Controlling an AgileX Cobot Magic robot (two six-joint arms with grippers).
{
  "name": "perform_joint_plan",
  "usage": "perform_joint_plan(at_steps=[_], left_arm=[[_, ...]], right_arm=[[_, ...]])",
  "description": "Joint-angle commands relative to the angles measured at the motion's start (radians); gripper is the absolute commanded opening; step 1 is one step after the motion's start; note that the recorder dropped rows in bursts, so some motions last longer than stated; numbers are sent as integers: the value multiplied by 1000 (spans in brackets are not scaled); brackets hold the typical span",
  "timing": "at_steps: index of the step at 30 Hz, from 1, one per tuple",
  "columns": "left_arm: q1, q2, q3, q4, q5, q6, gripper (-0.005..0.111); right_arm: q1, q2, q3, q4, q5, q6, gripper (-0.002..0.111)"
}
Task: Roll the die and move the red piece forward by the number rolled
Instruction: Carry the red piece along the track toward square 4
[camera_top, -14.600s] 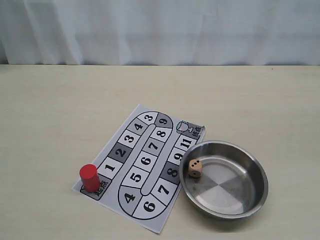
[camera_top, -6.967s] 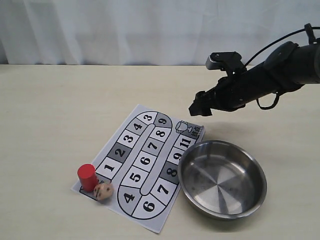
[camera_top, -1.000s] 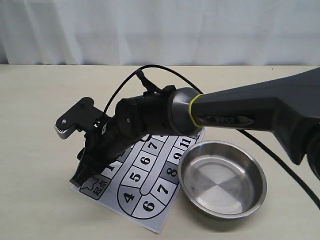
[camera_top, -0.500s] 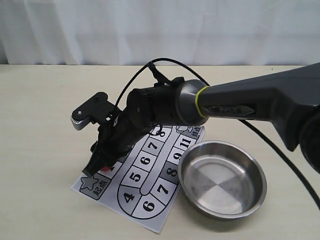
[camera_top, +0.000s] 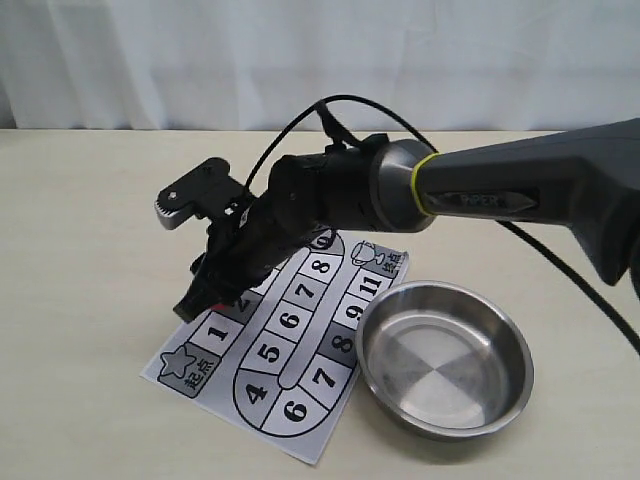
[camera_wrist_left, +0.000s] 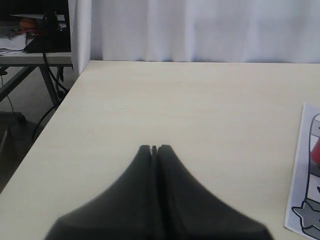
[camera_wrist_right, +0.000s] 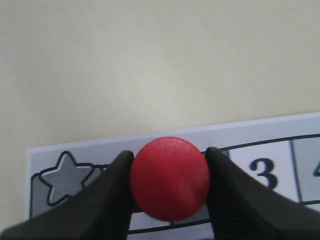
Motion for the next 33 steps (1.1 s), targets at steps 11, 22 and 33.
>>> perform_joint_plan(at_steps=[11,22,33], left_arm=[[-8,0,-6,1,-12,0,0],[-8,0,-6,1,-12,0,0],[-8,0,-6,1,-12,0,0]], right_arm=[[-44,60,1,-1,12,4,4],[-122,66,1,-5,-127,52,4],[-126,72,1,-5,-128,25,4]])
